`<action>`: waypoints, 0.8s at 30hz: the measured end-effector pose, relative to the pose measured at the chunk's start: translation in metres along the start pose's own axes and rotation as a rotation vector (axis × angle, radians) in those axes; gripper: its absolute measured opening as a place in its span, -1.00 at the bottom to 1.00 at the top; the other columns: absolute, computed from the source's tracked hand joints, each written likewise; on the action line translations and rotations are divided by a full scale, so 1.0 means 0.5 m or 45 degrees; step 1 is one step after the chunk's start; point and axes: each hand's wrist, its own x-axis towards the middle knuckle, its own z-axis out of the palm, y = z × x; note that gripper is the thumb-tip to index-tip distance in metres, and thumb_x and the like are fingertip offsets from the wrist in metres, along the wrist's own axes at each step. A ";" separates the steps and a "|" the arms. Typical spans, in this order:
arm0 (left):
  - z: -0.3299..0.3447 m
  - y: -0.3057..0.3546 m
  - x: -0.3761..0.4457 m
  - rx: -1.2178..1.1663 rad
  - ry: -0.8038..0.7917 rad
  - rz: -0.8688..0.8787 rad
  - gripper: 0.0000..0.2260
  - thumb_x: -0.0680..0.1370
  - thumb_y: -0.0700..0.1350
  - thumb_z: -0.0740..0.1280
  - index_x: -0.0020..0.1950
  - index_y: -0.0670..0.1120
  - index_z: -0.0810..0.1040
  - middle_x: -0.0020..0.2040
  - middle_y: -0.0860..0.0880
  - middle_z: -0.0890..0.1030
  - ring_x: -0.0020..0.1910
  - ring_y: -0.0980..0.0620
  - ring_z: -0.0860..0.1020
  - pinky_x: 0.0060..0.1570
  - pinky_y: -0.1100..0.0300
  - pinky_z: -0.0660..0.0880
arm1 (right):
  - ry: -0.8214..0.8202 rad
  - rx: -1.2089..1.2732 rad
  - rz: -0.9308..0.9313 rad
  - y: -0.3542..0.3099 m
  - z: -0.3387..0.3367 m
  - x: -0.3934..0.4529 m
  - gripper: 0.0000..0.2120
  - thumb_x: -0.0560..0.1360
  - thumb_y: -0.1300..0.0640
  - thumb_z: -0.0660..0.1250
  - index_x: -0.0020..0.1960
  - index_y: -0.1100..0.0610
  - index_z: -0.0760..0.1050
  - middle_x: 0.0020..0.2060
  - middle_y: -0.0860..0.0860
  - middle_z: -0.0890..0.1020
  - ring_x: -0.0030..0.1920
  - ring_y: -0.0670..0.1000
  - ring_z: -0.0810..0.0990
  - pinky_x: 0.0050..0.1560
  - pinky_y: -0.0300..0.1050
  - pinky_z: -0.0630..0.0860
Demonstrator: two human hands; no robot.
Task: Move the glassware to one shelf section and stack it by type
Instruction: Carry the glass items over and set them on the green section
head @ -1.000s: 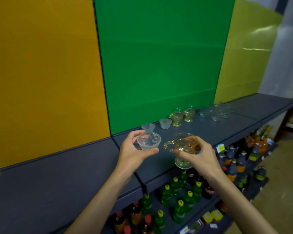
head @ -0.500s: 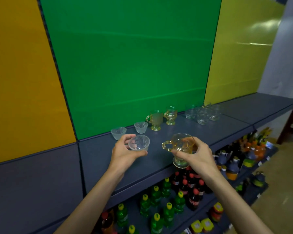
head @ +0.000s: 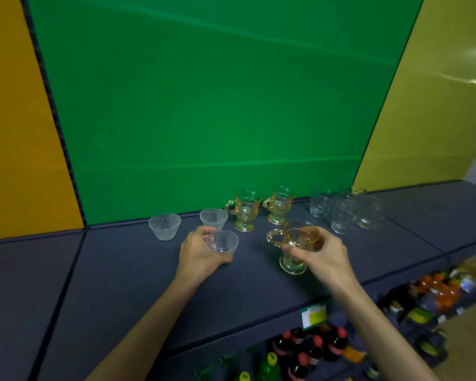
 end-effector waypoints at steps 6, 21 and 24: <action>0.015 0.008 0.015 0.133 0.029 -0.055 -0.35 0.21 -0.05 0.63 0.27 0.00 0.52 0.18 0.00 0.55 0.20 -0.01 0.53 0.23 0.07 0.49 | -0.035 -0.015 -0.011 0.038 -0.004 0.083 -0.44 0.17 -0.03 0.68 0.08 0.00 0.52 -0.10 -0.11 0.68 -0.07 -0.10 0.66 0.00 -0.10 0.59; 0.023 0.090 -0.071 1.010 0.209 0.286 -0.32 0.44 0.41 0.08 0.44 0.09 0.47 0.45 0.01 0.48 0.42 -0.04 0.43 0.36 0.02 0.36 | -0.250 0.041 -0.093 0.083 -0.041 0.180 -0.53 0.24 0.04 0.65 0.03 0.03 0.50 -0.17 -0.13 0.64 -0.16 -0.21 0.59 -0.25 -0.34 0.43; 0.036 0.112 -0.082 1.085 0.197 0.252 -0.29 0.43 0.41 0.02 0.45 0.10 0.46 0.46 -0.01 0.46 0.44 -0.03 0.40 0.37 0.02 0.34 | -0.290 0.073 -0.091 0.089 -0.052 0.187 -0.55 0.25 0.06 0.65 0.03 0.03 0.50 -0.16 -0.12 0.66 -0.19 -0.24 0.60 -0.26 -0.37 0.43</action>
